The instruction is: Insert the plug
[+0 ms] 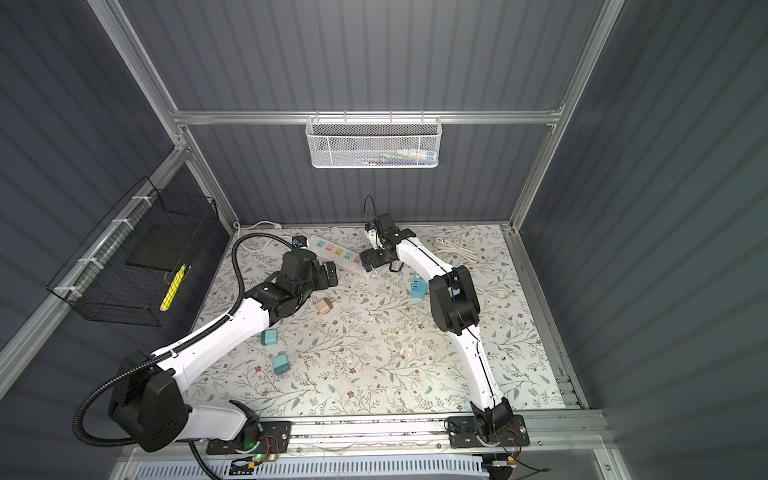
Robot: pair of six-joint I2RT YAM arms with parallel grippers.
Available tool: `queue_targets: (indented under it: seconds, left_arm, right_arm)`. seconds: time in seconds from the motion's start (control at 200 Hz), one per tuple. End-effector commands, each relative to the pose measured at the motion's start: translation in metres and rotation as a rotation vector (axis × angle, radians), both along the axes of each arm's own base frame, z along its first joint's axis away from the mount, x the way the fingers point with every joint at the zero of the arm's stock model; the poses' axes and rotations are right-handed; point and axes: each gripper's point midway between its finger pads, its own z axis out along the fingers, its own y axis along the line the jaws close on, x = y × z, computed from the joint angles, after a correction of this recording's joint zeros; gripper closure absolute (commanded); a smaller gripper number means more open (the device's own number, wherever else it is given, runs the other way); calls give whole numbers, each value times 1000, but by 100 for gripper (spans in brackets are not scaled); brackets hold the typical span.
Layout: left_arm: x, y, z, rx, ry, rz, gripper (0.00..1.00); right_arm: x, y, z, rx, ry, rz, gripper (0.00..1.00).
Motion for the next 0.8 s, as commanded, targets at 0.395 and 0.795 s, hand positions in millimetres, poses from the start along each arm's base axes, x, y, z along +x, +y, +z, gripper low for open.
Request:
queue_targets:
  seconds: [0.395,0.795]
  left_arm:
    - [7,5,0,29,-7,10,0]
    - [5,4,4,13,-7,-2,0]
  right_arm:
    - [-20,41,-35,54,130,144,1]
    - [-42,54,-60,-173,83,101,1]
